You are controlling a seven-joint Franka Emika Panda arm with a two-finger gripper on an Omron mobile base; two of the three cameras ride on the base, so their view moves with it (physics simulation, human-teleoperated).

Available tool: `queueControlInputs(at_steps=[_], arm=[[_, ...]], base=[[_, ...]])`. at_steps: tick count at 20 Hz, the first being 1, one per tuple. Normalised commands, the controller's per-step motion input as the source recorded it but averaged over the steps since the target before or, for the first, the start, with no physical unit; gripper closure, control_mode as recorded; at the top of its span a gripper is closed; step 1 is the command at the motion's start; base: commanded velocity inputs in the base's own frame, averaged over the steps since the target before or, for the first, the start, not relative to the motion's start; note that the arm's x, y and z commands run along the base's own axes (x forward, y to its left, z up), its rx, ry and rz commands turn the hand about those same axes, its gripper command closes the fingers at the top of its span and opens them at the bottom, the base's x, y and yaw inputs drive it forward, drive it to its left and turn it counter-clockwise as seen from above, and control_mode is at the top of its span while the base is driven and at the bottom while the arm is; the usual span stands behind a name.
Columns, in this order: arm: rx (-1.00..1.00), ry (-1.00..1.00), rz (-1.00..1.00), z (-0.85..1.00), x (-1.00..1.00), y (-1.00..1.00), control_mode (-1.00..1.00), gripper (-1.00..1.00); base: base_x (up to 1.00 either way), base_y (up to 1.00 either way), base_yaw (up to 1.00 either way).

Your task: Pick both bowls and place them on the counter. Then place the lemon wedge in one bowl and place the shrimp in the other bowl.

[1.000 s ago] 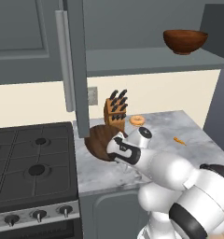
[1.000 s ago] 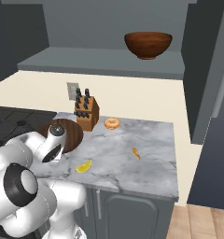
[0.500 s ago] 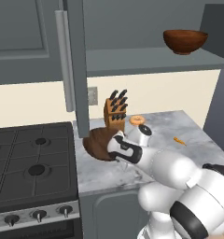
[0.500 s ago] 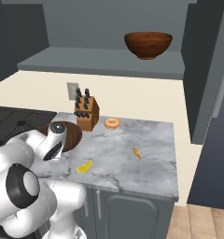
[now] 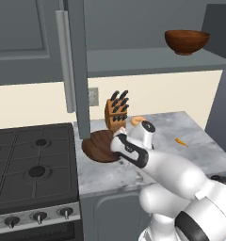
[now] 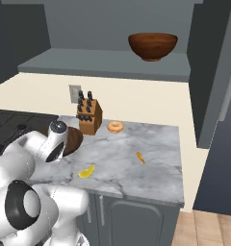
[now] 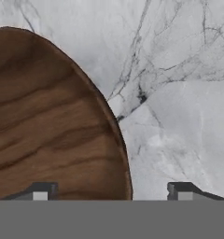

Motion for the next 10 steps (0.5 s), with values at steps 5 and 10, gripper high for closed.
queueControlInputs(at_steps=[5,10], arm=[[0.0,-0.08,0.0,0.43,-0.12,-0.16,-1.0,-1.0],[0.01,-0.15,0.01,0.48,-0.22,-0.2,-1.0,-1.0]], base=[[0.0,0.0,0.0],[0.0,0.0,0.0]])
